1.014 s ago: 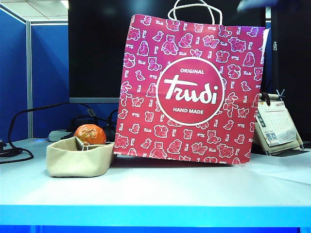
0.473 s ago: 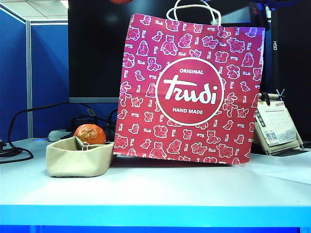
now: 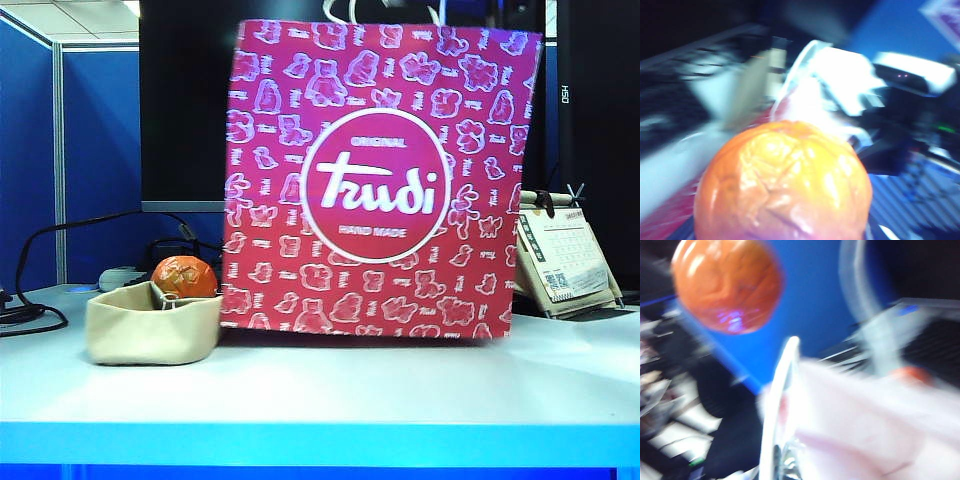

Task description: Open the paper bag and put two oranges into the paper bag.

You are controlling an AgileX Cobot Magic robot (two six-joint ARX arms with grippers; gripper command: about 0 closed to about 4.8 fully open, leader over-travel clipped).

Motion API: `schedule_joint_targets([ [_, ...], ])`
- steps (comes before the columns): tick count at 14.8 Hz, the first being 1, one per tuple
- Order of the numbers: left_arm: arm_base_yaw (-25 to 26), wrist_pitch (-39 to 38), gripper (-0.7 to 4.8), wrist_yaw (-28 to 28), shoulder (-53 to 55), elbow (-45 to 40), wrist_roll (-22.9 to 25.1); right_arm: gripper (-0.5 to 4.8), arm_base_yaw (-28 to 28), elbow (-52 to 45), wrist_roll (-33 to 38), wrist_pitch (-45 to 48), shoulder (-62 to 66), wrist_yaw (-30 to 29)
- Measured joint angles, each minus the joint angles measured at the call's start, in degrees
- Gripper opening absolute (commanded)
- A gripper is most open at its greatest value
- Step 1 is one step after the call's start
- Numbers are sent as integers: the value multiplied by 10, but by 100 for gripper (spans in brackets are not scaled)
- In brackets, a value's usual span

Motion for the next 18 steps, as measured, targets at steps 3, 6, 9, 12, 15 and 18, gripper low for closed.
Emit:
schedule_joint_targets([
  [3, 0, 4, -5, 42, 6, 2, -12, -8, 2, 0, 13, -4, -21, -33],
  [6, -16, 18, -5, 42, 20, 2, -14, -8, 17, 0, 21, -3, -31, -46],
  [9, -55, 32, -5, 45, 51, 3, -13, -8, 28, 0, 23, -4, -31, -43],
  [12, -68, 41, -5, 52, 81, 3, -13, -8, 27, 0, 26, -4, -31, -42],
  [15, -66, 58, -5, 24, 91, 6, -1, -8, 28, 0, 27, -4, -33, -84],
  [18, -66, 56, -5, 5, 91, 15, 2, -8, 28, 1, 27, 8, -53, -88],
])
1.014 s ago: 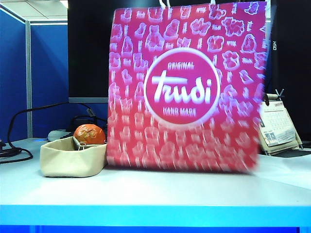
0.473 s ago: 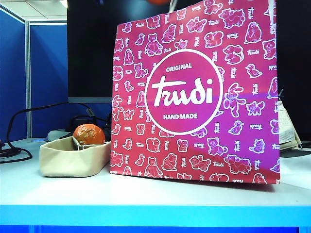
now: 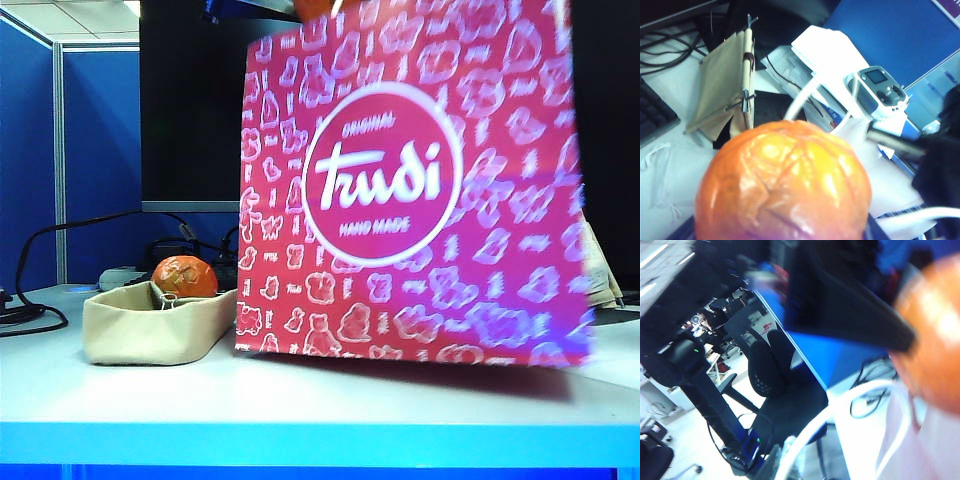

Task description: Open the paper bag and put two oranges into the paper bag.

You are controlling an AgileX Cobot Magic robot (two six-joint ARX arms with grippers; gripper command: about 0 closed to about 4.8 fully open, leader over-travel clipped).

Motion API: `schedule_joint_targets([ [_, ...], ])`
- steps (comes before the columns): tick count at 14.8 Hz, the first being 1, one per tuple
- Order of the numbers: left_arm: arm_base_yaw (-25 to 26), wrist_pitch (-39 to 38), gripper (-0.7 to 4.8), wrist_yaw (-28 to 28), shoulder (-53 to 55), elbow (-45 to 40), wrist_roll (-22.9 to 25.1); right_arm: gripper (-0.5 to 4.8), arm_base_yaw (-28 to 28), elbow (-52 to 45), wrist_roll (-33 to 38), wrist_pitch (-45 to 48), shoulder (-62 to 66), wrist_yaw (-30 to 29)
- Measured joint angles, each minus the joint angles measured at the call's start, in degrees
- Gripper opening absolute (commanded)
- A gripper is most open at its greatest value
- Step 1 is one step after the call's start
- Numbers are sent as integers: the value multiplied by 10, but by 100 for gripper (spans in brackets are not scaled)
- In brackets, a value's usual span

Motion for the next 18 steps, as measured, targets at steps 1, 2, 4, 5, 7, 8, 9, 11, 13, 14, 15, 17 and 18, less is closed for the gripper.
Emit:
schedule_joint_targets([
  [1, 0, -12, -5, 0, 0, 1, 7, -8, 0, 2, 0, 5, 0, 1],
  [2, -2, -34, -5, 1, 2, 1, 19, -8, 0, 2, 0, 7, 0, 2],
  [4, -7, -74, -5, 11, 10, 0, 35, -8, 0, 2, 0, 8, 1, 17],
  [5, -10, -82, -5, 24, 10, 0, 37, -8, 0, 2, 0, 8, 1, 33],
  [7, -23, -93, -5, 57, 8, 0, 38, -8, 0, 2, 0, 10, 2, 54],
  [8, -35, -102, -5, 61, 9, 0, 39, -8, 0, 2, 0, 16, 3, 62],
  [9, -39, -107, -5, 72, 8, 0, 39, -8, 0, 2, 0, 17, 4, 73],
  [11, -42, -123, -5, 87, 9, 1, 39, -8, 0, 2, 0, 22, 3, 101],
  [13, -45, -130, -5, 95, 8, 1, 39, -8, -2, 2, -5, 23, 4, 127],
  [14, -45, -134, -5, 97, 8, 2, 41, -8, -2, 2, -5, 23, 6, 131],
  [15, -45, -142, -4, 100, 8, 2, 50, -8, -2, 2, -6, 26, 9, 131],
  [17, -56, -162, -5, 111, 8, 2, 68, -8, -2, 2, -6, 29, 19, 137],
  [18, -62, -166, 1, 110, 9, 3, 75, -8, -2, 2, -6, 29, 19, 137],
])
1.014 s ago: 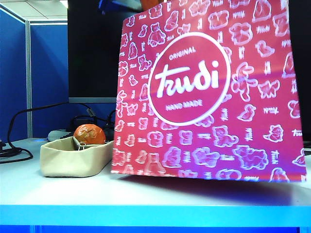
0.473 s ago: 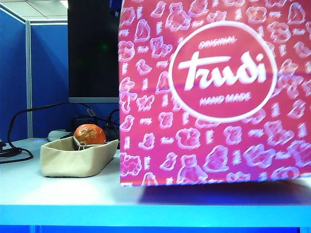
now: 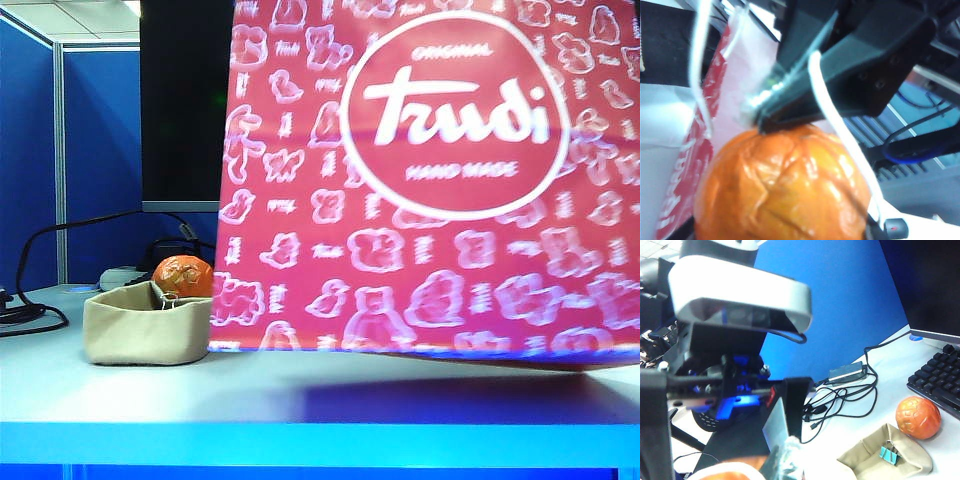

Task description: Open the paper bag and put two oranges into the paper bag.

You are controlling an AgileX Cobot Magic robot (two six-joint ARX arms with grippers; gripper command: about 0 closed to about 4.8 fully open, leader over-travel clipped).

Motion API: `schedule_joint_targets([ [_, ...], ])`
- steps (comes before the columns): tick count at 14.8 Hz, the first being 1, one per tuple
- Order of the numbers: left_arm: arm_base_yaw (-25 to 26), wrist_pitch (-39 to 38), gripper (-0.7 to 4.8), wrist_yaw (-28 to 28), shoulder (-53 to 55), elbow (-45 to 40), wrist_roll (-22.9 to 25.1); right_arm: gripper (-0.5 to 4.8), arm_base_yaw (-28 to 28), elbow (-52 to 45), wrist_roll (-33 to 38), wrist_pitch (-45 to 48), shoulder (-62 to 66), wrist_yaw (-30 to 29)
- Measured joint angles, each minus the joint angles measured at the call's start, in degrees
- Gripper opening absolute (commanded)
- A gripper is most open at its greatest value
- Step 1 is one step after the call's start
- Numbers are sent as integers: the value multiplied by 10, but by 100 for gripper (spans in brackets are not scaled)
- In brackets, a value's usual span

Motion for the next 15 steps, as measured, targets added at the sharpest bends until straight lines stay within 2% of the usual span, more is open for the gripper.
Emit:
schedule_joint_targets([
  [1, -4, -2, 70, 0, 3, 0, 3, -8, 0, 0, 0, 0, 0, 0],
  [2, -7, -5, 235, 0, 5, 0, 3, -8, 0, 0, 0, 0, -1, 0],
  [4, -11, -8, 443, 0, 10, 0, 3, -8, 0, 0, 0, 1, 0, 2],
  [5, -10, -9, 479, 0, 9, 0, 1, -8, 0, 4, 0, 0, 0, 3],
  [12, -6, 3, 479, -15, 9, 2, -3, -8, 0, 11, 0, 4, 6, 7],
  [13, 1, 3, 479, -24, 10, 18, 5, -8, 0, 11, -3, 4, 9, 10],
  [15, 16, 4, 479, -86, 6, 68, 20, -8, 0, 11, -36, 4, 14, 19],
])
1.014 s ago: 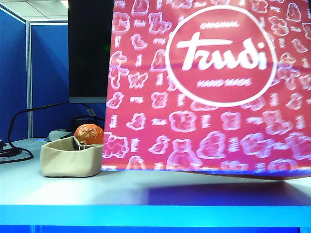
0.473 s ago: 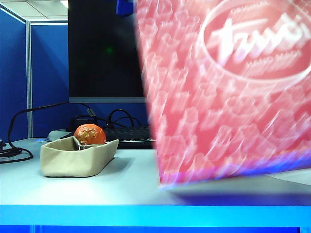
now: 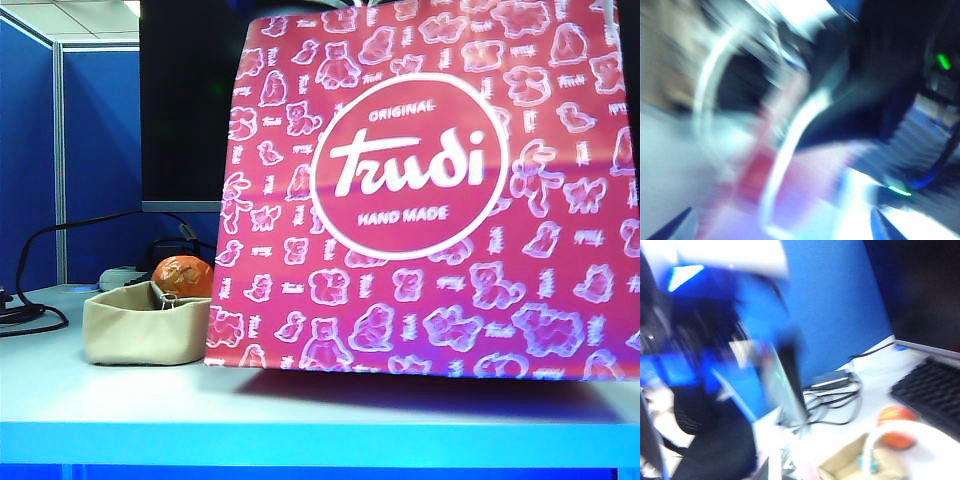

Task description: Open the paper bag and put two oranges into the paper bag.

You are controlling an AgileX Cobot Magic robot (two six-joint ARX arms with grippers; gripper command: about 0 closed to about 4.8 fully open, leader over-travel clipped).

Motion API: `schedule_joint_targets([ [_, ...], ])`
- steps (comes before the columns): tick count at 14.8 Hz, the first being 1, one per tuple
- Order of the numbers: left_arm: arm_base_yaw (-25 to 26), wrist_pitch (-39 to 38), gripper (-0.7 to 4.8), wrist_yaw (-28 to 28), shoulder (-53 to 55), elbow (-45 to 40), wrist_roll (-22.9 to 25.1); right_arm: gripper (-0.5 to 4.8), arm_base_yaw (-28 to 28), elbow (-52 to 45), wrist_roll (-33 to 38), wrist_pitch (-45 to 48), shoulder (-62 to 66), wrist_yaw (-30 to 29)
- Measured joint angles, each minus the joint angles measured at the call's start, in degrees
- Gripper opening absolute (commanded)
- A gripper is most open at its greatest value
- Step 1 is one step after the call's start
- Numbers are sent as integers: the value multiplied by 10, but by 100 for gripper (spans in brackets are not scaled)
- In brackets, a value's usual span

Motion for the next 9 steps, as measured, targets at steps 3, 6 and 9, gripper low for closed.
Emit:
schedule_joint_targets([
  [3, 10, -47, 479, -134, -17, 82, 61, -7, 0, 1, -70, 2, 18, 31],
  [6, 44, -83, 479, -253, -45, 83, 101, -7, 0, 74, -134, -9, 92, 50],
  [9, 83, -76, 425, -284, -56, 84, 108, -7, 0, 147, -202, -50, 127, 57],
])
